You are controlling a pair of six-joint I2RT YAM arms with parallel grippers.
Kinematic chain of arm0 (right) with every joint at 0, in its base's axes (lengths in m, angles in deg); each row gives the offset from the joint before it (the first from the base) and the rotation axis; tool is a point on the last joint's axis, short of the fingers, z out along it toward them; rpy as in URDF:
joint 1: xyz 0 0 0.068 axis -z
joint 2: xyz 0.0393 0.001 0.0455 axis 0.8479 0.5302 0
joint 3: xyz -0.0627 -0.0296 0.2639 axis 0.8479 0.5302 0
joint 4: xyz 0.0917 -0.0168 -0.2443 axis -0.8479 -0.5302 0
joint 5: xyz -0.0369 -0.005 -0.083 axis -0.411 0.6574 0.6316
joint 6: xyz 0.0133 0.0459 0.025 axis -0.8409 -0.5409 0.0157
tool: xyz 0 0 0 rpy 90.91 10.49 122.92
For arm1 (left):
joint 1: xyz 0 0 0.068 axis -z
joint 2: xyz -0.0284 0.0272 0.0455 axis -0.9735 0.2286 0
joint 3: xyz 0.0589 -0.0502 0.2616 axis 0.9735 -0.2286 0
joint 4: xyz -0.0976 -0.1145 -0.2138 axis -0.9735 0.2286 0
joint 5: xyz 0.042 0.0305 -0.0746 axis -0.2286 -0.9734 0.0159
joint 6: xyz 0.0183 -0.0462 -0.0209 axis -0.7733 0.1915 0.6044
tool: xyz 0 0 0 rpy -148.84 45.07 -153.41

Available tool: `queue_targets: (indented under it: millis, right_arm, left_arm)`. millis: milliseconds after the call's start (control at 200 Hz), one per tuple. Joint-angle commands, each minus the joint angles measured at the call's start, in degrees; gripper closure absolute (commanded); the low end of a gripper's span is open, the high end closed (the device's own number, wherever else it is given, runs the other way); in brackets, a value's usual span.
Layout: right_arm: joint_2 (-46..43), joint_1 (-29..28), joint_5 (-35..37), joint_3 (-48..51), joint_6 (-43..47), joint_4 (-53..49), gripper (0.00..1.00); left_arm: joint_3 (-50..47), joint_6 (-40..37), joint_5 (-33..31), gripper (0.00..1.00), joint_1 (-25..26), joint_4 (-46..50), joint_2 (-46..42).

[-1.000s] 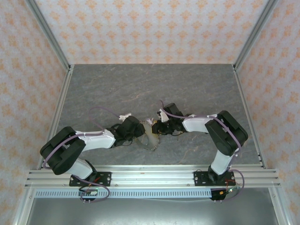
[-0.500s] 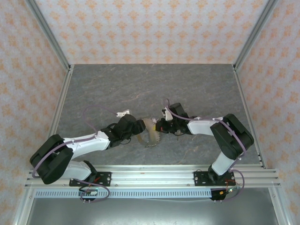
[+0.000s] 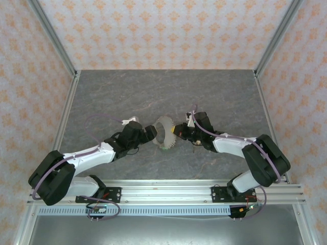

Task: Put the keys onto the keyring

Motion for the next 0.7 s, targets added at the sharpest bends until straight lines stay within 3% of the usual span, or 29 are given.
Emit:
queue_targets:
  millis: [0, 120, 250, 696]
  right_arm:
    - [-3.02, 0.24, 3.27, 1.33, -3.88, 6.65, 0.98]
    - [-4.47, 0.26, 3.27, 2.37, -5.72, 8.81, 0.98]
    - [-5.87, 0.13, 3.54, 2.9, -6.45, 9.32, 0.98]
    - [-8.72, 0.13, 1.4, 3.13, -8.34, 10.98, 0.98]
  left_arm:
    - [-1.1, 1.28, 6.67, 0.1, -1.91, -5.87, 0.47]
    - [-0.95, 1.87, 11.52, 0.1, -3.1, -10.21, 1.23]
    - [-0.75, 2.99, 16.22, 0.18, -4.6, -15.36, 2.62]
    - [-0.24, 9.2, 26.86, 0.57, -7.01, -31.57, 8.0]
